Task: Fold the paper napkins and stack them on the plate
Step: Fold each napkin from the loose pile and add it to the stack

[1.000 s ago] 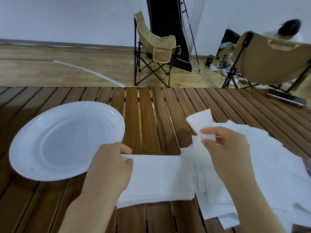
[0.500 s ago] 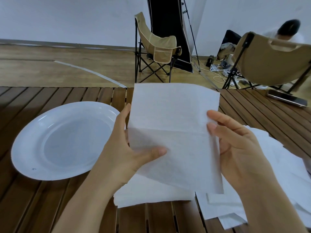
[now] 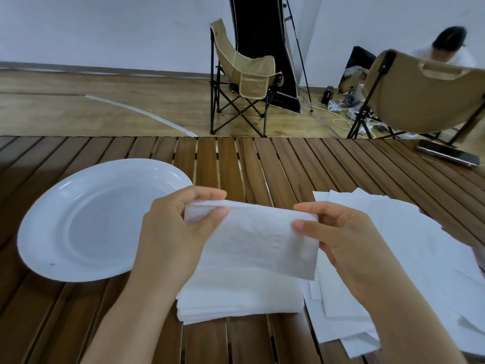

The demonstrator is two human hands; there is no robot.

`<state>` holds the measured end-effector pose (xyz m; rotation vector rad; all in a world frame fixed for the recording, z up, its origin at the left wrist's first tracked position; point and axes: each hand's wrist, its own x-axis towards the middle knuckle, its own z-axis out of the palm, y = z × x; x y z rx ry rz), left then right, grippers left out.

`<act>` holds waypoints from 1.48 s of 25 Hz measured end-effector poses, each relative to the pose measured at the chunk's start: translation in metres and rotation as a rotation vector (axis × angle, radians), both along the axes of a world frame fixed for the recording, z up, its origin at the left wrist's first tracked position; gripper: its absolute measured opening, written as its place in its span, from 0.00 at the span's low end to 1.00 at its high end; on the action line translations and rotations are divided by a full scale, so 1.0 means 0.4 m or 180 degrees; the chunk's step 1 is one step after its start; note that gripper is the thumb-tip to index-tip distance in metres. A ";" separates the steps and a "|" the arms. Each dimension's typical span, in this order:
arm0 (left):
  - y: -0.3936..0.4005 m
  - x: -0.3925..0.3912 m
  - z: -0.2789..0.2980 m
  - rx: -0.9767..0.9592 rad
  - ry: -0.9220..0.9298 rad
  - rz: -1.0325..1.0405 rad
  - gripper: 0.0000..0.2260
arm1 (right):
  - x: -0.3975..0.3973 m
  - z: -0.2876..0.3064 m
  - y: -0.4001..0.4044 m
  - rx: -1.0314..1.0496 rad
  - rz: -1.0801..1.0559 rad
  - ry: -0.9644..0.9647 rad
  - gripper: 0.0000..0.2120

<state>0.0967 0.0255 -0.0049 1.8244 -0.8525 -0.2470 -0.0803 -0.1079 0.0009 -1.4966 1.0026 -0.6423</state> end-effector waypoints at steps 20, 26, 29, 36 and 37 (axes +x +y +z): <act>0.005 0.026 -0.037 0.0740 -0.0723 0.0528 0.08 | 0.021 -0.025 0.000 -0.0868 -0.0530 0.0534 0.05; 0.012 0.030 -0.085 0.1749 -0.0227 0.0508 0.07 | 0.034 -0.089 0.004 -0.0965 -0.0102 0.1676 0.05; 0.013 0.026 -0.092 0.1935 -0.0204 0.0575 0.10 | 0.039 -0.096 0.010 -0.1002 -0.0066 0.1873 0.06; 0.024 -0.003 -0.059 0.1875 -0.0474 0.0531 0.14 | 0.017 -0.081 0.015 -0.1264 -0.0240 0.3256 0.06; 0.027 -0.010 -0.053 0.1810 -0.0511 0.0474 0.13 | 0.015 -0.081 0.015 -0.1153 -0.0242 0.3520 0.06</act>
